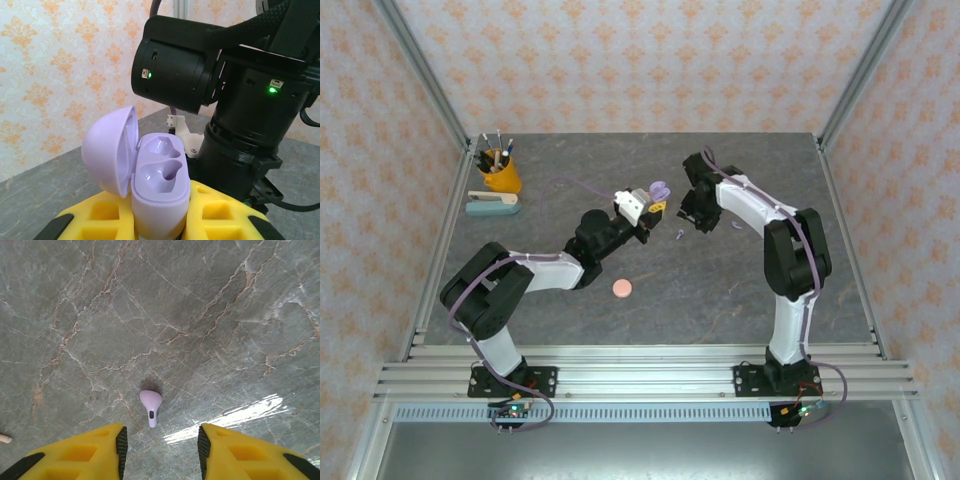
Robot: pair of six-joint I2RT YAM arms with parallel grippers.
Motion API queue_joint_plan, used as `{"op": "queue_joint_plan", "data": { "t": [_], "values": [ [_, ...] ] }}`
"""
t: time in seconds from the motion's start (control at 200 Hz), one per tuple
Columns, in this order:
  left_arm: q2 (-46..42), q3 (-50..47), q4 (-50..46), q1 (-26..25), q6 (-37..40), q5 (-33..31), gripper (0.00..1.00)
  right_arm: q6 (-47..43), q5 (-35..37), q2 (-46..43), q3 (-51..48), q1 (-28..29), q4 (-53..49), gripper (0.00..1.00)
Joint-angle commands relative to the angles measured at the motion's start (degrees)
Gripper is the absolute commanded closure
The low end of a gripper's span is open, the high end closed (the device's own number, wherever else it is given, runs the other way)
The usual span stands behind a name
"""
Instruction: Insert the wireless bluetooth earbuds into the charging case
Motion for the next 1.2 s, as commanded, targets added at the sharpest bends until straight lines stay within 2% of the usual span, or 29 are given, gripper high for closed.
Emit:
{"op": "queue_joint_plan", "data": {
  "t": [0.0,0.37,1.196],
  "values": [
    [-2.3,-1.0,3.7,0.6,1.6,-2.7,1.00,0.8,2.2,2.1,2.6,1.0,-3.2,0.57],
    [-4.3,-1.8,3.6,1.1,1.4,-2.9,1.00,2.1,3.1,6.7,6.7,3.5,-4.9,0.58],
    [-4.4,-1.6,3.9,1.3,0.4,-2.5,1.00,1.9,3.2,12.4,9.5,3.8,-5.2,0.63]
  ]
}}
